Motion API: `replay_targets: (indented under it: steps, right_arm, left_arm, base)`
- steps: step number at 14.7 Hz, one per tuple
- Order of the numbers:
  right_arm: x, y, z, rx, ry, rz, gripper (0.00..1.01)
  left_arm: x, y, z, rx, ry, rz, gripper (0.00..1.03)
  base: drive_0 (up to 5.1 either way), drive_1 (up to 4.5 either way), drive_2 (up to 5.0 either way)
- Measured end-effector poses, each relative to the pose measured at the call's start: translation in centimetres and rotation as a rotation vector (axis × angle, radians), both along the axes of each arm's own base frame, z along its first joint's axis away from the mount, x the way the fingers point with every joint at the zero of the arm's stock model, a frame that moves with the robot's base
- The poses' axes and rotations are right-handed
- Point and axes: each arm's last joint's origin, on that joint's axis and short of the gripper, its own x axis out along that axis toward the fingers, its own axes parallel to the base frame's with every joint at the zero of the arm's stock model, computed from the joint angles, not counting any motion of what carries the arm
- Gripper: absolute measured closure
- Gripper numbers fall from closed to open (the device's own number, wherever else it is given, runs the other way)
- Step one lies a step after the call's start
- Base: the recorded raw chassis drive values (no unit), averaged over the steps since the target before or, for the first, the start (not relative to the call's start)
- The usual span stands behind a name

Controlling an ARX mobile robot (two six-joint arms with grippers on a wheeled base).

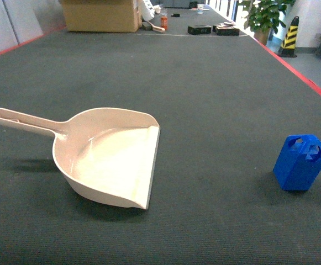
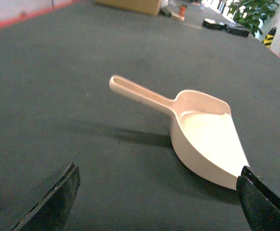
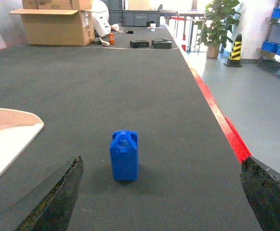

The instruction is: Place part in tray to right shelf

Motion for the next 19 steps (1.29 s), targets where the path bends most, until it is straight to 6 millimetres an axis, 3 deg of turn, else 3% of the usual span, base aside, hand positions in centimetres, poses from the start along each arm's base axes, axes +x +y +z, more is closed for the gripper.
replay_targets:
  steps: [2, 5, 9, 11, 16, 19]
  right_arm:
    - [0.0, 0.0, 0.0, 0.000, 0.000, 0.000, 0.03]
    - [0.0, 0.0, 0.0, 0.000, 0.000, 0.000, 0.03]
    - [0.0, 0.0, 0.0, 0.000, 0.000, 0.000, 0.03]
    - [0.0, 0.0, 0.0, 0.000, 0.000, 0.000, 0.03]
    - [0.0, 0.0, 0.0, 0.000, 0.000, 0.000, 0.03]
    - [0.0, 0.0, 0.0, 0.000, -0.001, 0.000, 0.03]
  left_arm:
    - [2.5, 1.4, 0.2, -0.270, 0.053, 0.019, 0.05]
    - [8.4, 2.6, 0.2, -0.580, 0.063, 0.015, 0.05]
    - [16.0, 1.9, -3.6, -0.781, 0.169, 0.057, 0.05]
    - [16.8, 1.4, -4.6, -0.789, 0.203, 0.080, 0.05]
    - [16.9, 1.5, -4.3, -0.799, 0.134, 0.076, 0.05]
    - [19.3, 1.4, -5.2, -0.910, 0.083, 0.095, 0.05]
  base:
    - [0.0, 0.00, 0.0]
    - [0.0, 0.00, 0.0]
    - [0.0, 0.00, 0.0]
    - [0.0, 0.00, 0.0]
    - [0.0, 0.00, 0.0]
    - [0.0, 0.00, 0.0]
